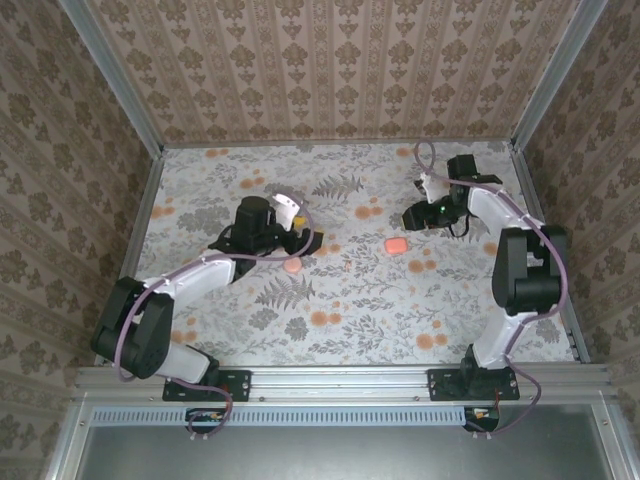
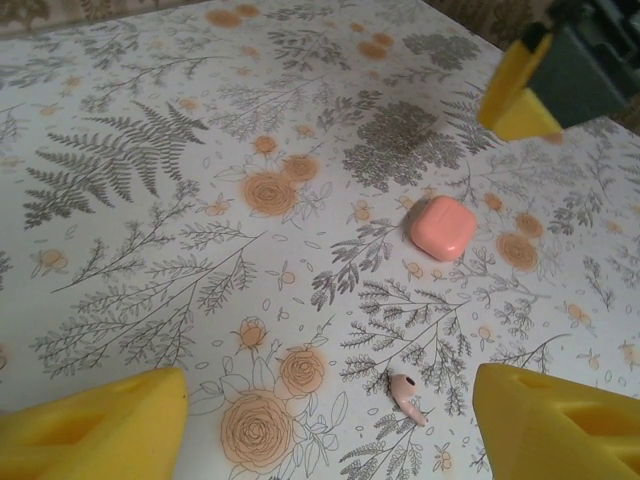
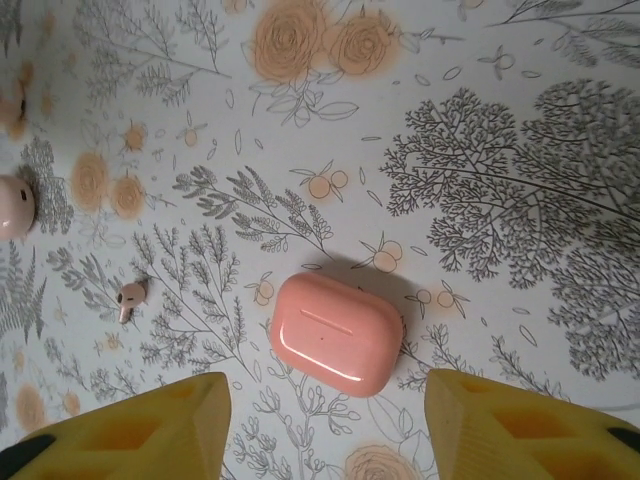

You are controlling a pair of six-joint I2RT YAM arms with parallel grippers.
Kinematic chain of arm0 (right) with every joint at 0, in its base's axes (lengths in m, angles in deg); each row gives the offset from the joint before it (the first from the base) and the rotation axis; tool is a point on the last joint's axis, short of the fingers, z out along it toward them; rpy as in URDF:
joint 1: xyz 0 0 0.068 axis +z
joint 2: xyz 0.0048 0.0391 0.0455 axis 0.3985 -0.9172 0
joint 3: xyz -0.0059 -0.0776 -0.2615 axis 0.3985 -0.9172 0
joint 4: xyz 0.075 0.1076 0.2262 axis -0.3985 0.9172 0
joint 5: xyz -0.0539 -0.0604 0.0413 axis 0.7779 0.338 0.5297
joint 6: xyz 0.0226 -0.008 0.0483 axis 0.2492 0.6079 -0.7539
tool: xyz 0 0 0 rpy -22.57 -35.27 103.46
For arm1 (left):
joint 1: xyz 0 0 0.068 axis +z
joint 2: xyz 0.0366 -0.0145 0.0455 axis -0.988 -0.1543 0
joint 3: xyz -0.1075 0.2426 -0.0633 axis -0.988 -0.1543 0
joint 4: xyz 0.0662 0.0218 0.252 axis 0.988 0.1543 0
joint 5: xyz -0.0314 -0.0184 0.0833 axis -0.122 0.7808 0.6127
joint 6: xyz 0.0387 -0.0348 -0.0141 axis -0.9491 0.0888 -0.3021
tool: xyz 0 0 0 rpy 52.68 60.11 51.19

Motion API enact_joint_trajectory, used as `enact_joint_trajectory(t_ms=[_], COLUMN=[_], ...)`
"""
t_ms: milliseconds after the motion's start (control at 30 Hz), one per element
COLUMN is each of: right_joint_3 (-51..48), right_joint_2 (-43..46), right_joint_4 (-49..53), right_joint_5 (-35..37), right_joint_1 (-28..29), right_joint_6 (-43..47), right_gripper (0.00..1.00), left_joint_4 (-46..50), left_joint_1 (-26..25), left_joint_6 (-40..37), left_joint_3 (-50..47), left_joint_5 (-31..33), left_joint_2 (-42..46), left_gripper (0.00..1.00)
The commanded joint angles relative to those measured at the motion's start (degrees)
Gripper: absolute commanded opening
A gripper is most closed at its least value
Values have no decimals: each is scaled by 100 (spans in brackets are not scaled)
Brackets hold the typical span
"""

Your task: Insert the wireless bluetooth earbuds into the charging case

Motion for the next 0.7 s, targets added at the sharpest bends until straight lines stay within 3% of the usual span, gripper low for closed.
enact_joint_trajectory(t_ms=[0,400,667], right_joint_3=[-428,-1774,-2488], right_joint_2=[591,1885,2059], right_joint_4=[-662,-2699,-3285], right_joint_5=[321,1303,1640], right_joint_1=[200,1716,2300], right_joint_6=[-935,-3297,-4087], right_gripper=[58,68,70], left_joint_4=[1245,4636,5784], left_joint_1=[42,-43,-120], left_joint_6=[545,2514,3851], left_joint_3=[562,2090,2469], left_joint_5=[425,1752,2224], left_joint_2=[230,-36,-392], left_gripper=[76,77,78])
